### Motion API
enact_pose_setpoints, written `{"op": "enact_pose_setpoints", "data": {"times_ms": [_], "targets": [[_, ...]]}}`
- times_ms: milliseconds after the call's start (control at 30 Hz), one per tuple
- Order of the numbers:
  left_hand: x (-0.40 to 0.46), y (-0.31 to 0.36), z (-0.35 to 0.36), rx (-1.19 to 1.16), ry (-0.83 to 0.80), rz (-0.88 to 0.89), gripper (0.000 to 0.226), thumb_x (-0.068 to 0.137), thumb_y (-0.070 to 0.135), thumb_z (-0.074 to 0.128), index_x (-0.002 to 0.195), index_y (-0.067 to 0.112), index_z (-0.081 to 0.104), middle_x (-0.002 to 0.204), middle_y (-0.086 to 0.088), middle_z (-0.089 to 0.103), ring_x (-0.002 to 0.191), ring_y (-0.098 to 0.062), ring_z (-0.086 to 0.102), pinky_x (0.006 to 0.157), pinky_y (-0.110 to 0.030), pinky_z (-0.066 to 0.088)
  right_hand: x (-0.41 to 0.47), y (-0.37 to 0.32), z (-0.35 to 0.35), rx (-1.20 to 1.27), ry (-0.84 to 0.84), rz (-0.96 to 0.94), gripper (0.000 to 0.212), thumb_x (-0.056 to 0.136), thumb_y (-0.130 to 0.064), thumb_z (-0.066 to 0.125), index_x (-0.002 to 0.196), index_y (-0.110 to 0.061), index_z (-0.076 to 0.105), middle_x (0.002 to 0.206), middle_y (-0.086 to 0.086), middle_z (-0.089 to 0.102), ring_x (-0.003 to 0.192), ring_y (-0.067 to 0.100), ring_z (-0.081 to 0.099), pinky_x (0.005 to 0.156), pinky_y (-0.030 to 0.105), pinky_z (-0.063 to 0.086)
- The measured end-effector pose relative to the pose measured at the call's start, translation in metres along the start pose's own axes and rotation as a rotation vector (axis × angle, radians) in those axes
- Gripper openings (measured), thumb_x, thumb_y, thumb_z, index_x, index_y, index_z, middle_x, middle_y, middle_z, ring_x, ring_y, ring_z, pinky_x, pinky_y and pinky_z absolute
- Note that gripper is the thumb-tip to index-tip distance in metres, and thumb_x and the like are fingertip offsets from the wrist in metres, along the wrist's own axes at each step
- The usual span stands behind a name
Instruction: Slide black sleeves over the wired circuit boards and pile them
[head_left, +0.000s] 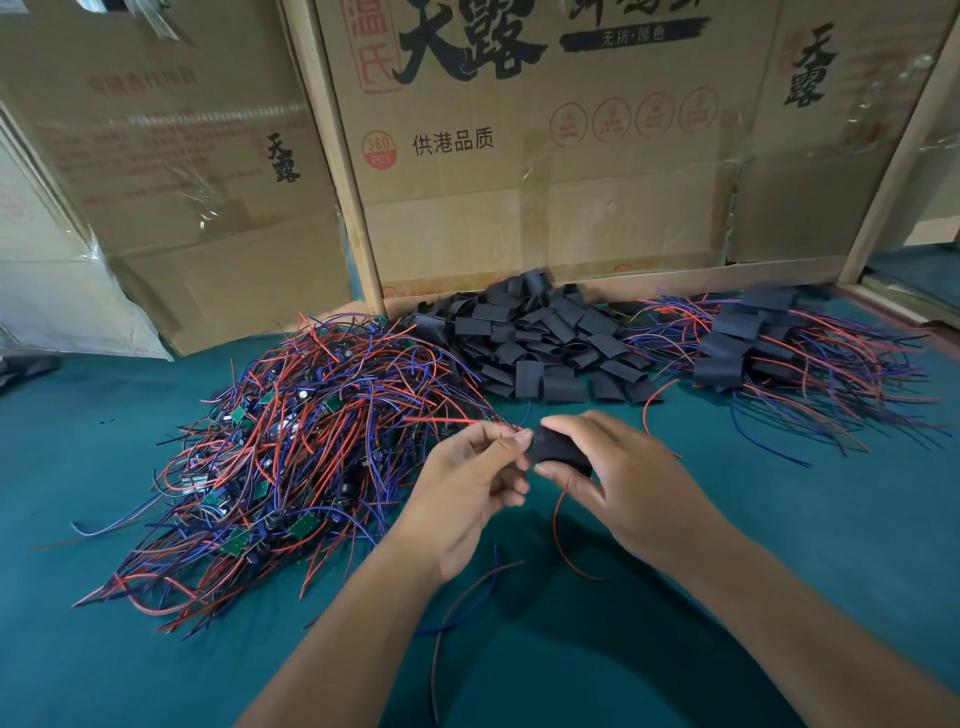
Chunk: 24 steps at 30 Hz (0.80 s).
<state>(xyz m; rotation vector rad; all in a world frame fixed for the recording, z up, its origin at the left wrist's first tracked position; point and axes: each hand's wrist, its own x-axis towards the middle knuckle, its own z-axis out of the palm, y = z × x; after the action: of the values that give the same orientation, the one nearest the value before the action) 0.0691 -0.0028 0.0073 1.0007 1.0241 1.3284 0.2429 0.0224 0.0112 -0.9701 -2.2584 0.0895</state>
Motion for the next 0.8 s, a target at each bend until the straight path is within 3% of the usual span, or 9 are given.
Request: {"op": "enact_pose_setpoints", "data": {"times_ms": [133,400,533,800], "targets": [[0.0000,0.0004,-0.0023,-0.061,-0.027,-0.078,0.007,0.086,0.013,0.067,0.085,0.009,0.062,0.068,-0.005,0.059,0.056,-0.013,0.053,0.056,-0.023,0.044,0.0004,0.0002,-0.0002,0.042,-0.034,-0.013,0.044,0.092,-0.035,0.059,0.121,-0.003,0.064,0.102,0.009,0.067,0.092,0.030,0.064,0.075,0.038,0.050],[0.0004,0.0003,-0.0018,-0.181,-0.013,-0.284,0.008,0.092,0.012,0.063,0.085,0.012,0.059,0.067,0.001,0.053,0.052,-0.008,0.047,0.051,-0.019,0.044,0.0014,0.0037,0.0025,0.202,-0.058,-0.017,0.047,0.093,-0.041,0.056,0.125,-0.007,0.061,0.105,0.003,0.062,0.093,0.015,0.055,0.081,0.021,0.040],[-0.0027,0.0031,-0.0027,-0.299,-0.072,-0.378,0.012,0.081,0.016,0.067,0.087,0.010,0.059,0.074,-0.004,0.054,0.052,-0.008,0.051,0.048,-0.016,0.045,0.0021,0.0035,-0.0005,0.263,-0.057,-0.040,0.040,0.093,-0.037,0.058,0.125,-0.012,0.061,0.102,-0.004,0.059,0.089,0.004,0.051,0.079,0.010,0.037],[-0.0019,0.0008,-0.0061,-0.318,-0.137,-0.351,0.008,0.075,0.011,0.071,0.080,0.004,0.071,0.066,-0.006,0.061,0.053,-0.005,0.059,0.051,-0.014,0.053,0.0026,0.0077,-0.0062,0.321,-0.108,-0.044,0.040,0.095,-0.039,0.057,0.128,-0.016,0.061,0.109,-0.009,0.060,0.099,0.001,0.055,0.085,0.015,0.042]]}}
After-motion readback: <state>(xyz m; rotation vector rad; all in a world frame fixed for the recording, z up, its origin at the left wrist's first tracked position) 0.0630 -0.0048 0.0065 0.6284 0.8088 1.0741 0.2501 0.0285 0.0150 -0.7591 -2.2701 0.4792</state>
